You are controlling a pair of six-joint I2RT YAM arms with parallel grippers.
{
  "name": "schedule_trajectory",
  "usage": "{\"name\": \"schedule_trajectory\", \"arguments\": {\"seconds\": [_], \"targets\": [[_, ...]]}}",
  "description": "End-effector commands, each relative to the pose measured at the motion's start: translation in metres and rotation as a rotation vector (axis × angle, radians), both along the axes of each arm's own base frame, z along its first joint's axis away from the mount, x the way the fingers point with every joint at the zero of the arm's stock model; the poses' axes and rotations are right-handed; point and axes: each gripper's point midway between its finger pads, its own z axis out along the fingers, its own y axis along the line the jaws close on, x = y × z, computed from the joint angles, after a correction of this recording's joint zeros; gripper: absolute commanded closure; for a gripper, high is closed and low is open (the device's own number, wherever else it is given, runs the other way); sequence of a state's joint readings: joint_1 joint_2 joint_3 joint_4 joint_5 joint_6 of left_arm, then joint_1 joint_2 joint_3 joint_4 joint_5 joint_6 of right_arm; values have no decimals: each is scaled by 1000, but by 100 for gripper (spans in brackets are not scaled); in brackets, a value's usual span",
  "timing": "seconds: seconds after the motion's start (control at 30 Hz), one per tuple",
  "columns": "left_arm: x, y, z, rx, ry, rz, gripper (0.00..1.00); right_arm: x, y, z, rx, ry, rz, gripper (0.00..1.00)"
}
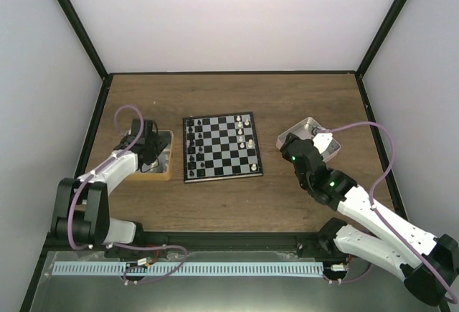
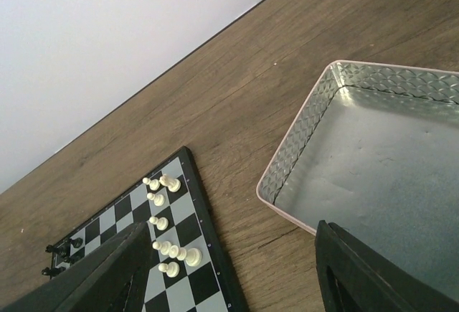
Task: Set up the chess pieces on the board
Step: Pick up the chess piece from the storage box.
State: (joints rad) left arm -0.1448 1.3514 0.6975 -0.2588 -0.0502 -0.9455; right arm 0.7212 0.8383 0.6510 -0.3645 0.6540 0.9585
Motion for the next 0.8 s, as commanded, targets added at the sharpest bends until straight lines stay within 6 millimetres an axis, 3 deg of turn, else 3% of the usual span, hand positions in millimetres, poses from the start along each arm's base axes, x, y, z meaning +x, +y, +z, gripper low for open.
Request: {"name": "schedule_trajectory", "arguments": {"seconds": [0.0, 0.37, 0.57, 0.77], "targets": [[9, -12, -12, -123, 4, 13, 58, 3, -2, 11, 16, -29, -15, 36], [8, -8, -49, -128, 114, 60, 67, 1, -1, 8, 23, -24, -6, 36], [12, -11, -57, -134, 125, 42, 72, 1, -1, 8, 20, -23, -3, 36], [17, -2, -53, -66, 107, 41, 88, 1, -1, 6, 22, -21, -2, 36]]}}
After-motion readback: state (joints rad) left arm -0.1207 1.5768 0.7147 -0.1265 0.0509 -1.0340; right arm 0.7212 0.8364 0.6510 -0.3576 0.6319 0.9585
